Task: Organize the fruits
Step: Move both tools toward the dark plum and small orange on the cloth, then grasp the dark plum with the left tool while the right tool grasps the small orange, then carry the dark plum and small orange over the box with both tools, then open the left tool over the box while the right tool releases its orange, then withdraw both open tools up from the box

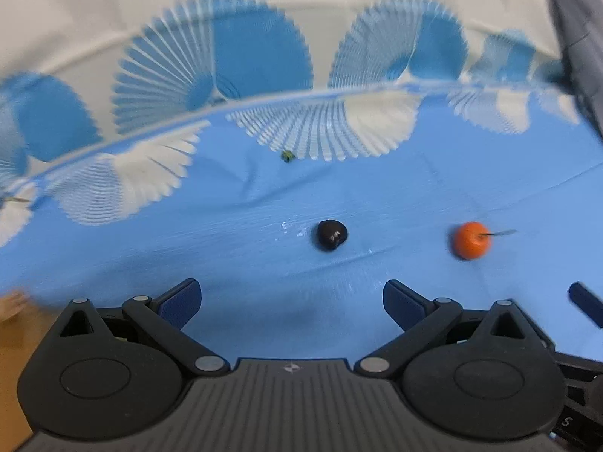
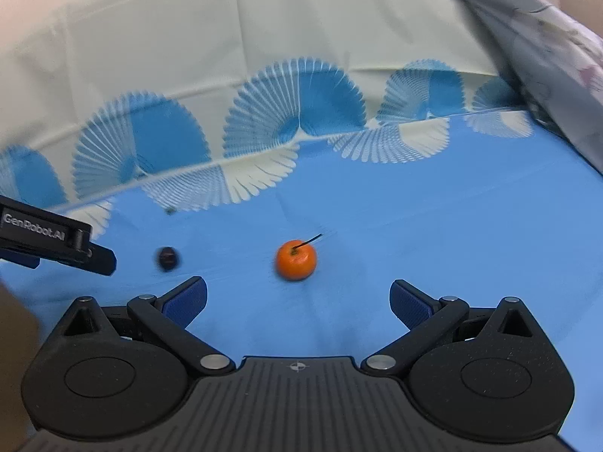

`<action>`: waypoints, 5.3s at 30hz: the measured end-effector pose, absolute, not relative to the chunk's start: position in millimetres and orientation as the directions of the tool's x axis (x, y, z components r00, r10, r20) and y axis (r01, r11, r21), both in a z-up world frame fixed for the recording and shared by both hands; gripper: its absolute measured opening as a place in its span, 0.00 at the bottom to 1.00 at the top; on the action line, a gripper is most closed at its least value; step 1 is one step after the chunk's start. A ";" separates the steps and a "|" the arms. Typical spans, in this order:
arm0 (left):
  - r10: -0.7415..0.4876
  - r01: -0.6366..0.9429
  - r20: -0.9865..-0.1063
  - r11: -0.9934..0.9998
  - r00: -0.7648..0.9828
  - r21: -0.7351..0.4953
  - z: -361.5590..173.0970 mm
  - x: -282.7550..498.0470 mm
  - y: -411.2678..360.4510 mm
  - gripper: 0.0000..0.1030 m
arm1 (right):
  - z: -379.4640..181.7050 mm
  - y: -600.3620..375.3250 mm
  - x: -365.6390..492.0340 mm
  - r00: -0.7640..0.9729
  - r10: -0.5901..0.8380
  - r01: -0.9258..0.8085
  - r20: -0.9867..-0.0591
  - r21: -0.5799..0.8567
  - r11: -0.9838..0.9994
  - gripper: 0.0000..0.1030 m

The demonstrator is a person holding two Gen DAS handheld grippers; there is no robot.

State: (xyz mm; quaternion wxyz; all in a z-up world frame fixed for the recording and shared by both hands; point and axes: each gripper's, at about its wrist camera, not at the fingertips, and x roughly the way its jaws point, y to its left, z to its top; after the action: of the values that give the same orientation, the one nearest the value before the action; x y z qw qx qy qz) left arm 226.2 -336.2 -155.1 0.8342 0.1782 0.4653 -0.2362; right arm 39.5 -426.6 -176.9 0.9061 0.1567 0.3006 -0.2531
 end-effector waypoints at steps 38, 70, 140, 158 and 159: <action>-0.370 0.539 -0.783 0.841 0.500 -0.053 -12.1 77.0 -154.3 0.24 | -48.3 -269.0 -65.6 0.837 -0.165 0.318 -0.521 0.218 0.923 0.38; -0.207 0.267 -0.795 0.962 0.571 -0.059 24.5 -64.1 101.7 0.24 | 8.3 -41.2 -163.8 0.800 0.181 -0.074 -0.572 0.205 0.976 0.39; -0.079 0.284 -0.802 0.952 0.592 0.116 -61.8 93.1 67.5 1.00 | -70.1 -40.2 8.6 0.748 0.048 -0.046 -0.662 0.020 0.999 0.94; -0.047 0.238 -0.784 0.963 0.619 0.130 -14.2 -47.9 104.5 1.00 | -23.6 -32.5 -115.8 0.765 0.009 0.064 -0.644 0.089 0.994 0.99; -0.052 0.239 -0.784 0.963 0.619 0.125 -12.3 -52.6 104.3 1.00 | -21.6 -30.8 -121.8 0.769 0.010 0.059 -0.639 0.087 0.994 0.99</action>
State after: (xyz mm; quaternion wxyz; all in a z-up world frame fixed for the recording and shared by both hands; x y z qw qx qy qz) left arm -52.6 104.3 -12.3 0.8931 0.1090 0.4289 -0.0814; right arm -121.8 -30.8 -21.6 0.9391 0.0510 0.3395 -0.0131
